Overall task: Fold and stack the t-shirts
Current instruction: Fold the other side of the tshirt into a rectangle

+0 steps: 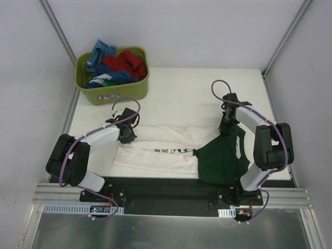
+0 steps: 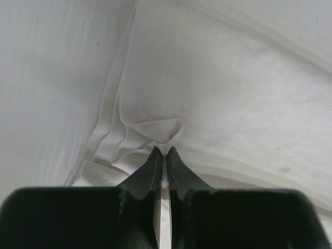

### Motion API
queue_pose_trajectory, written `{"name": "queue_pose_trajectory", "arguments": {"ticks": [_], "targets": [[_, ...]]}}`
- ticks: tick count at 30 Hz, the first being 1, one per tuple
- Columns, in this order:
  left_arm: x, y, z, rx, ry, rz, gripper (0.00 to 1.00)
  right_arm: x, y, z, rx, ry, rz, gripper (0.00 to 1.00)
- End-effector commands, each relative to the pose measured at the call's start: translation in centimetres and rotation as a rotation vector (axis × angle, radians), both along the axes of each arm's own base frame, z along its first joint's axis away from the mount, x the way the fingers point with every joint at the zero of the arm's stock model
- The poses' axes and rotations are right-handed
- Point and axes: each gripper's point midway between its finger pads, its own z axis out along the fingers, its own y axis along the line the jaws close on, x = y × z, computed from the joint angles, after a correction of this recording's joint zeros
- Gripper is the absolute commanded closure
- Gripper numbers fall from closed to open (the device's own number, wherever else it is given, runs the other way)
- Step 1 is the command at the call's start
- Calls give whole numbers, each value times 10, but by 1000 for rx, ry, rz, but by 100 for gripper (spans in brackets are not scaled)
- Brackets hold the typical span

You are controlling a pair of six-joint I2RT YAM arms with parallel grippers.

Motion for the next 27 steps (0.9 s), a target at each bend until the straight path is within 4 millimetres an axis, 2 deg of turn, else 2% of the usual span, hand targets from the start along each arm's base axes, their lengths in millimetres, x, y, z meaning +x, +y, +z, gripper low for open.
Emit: {"name": "queue_pose_trajectory", "arguments": {"ticks": [1, 8, 11, 16, 19, 21, 22, 23, 24, 25, 26, 27], "targets": [[6, 4, 12, 0, -45, 10, 100, 17, -9, 26, -44, -83, -16, 99], [16, 10, 30, 19, -114, 27, 100, 19, -14, 59, -65, -132, 3, 99], [20, 12, 38, 20, -145, 33, 100, 17, -15, 67, -71, -117, 15, 99], [28, 16, 46, 35, -171, 39, 100, 24, -13, 83, -70, -114, 30, 99], [34, 17, 47, 43, -169, 46, 100, 35, -12, 86, -70, -108, 41, 98], [39, 20, 46, 46, -165, 61, 100, 43, -13, 79, -83, -89, 49, 94], [39, 22, 42, 55, -153, 70, 100, 53, -14, 81, -91, -106, 48, 94], [42, 23, 42, 56, -152, 76, 100, 58, -15, 69, -101, -74, 49, 91], [45, 26, 42, 60, -152, 89, 100, 64, -17, 66, -101, -68, 46, 89], [48, 29, 41, 68, -153, 96, 100, 69, -17, 62, -98, -64, 46, 86], [53, 29, 40, 76, -150, 98, 100, 76, -16, 55, -90, -49, 46, 76], [56, 31, 40, 78, -147, 104, 100, 79, -15, 52, -76, -43, 44, 71]]}}
